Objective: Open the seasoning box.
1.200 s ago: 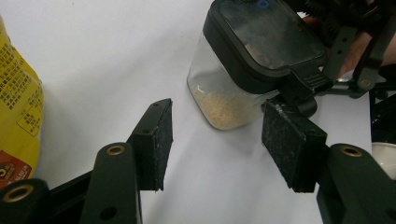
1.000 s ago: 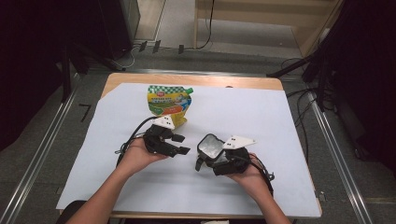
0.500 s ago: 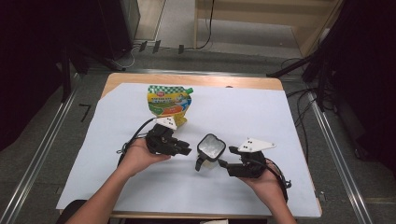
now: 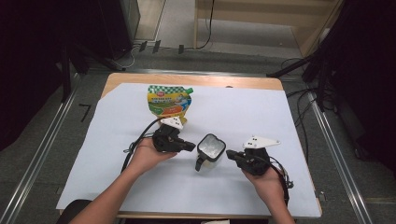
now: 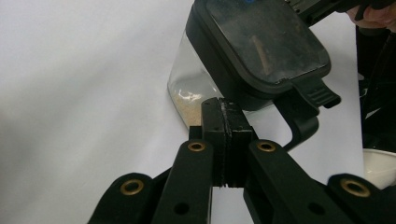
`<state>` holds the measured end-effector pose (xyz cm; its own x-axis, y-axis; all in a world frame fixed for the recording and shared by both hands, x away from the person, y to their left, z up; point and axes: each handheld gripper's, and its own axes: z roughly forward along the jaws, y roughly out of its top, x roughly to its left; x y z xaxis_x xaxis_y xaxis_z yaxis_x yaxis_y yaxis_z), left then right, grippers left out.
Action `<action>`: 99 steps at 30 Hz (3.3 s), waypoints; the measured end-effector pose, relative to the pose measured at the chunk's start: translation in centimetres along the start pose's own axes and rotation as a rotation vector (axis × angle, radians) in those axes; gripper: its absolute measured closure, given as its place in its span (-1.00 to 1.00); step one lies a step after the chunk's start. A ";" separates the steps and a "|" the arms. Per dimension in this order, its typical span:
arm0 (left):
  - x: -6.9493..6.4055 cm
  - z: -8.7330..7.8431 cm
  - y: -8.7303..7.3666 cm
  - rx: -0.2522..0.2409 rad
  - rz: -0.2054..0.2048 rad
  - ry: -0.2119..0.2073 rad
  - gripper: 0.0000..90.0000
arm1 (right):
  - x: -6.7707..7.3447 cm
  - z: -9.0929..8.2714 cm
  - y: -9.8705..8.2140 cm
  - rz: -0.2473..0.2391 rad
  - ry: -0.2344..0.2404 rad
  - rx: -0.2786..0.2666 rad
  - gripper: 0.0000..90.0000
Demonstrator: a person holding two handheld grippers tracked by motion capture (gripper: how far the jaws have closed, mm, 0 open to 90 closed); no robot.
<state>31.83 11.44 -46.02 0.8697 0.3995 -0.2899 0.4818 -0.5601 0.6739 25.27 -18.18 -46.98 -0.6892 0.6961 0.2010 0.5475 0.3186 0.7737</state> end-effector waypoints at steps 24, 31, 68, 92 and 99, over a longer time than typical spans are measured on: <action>-0.4 1.0 0.0 0.011 -0.019 -0.030 1.00 | -1.6 2.1 1.0 0.006 0.010 0.021 1.00; -1.1 1.1 -0.1 0.027 0.010 -0.074 1.00 | -1.9 3.1 1.5 0.029 -0.020 0.008 1.00; 0.2 -1.6 -0.6 -0.008 0.046 -0.030 0.06 | 3.7 -1.1 -0.6 -0.012 0.052 0.048 1.00; 0.0 -1.1 -0.6 0.017 0.050 -0.038 -0.06 | 5.3 2.6 -0.8 -0.044 0.065 0.094 1.00; 0.0 -1.2 -0.6 0.018 0.050 -0.034 -0.07 | 4.7 2.2 -1.0 -0.029 0.053 0.099 1.00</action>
<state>31.44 12.62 -45.63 0.8959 0.3458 -0.2790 0.4390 -0.5919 0.6759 22.56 -13.79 -48.10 -0.7282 0.6514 0.2131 0.5695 0.4020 0.7170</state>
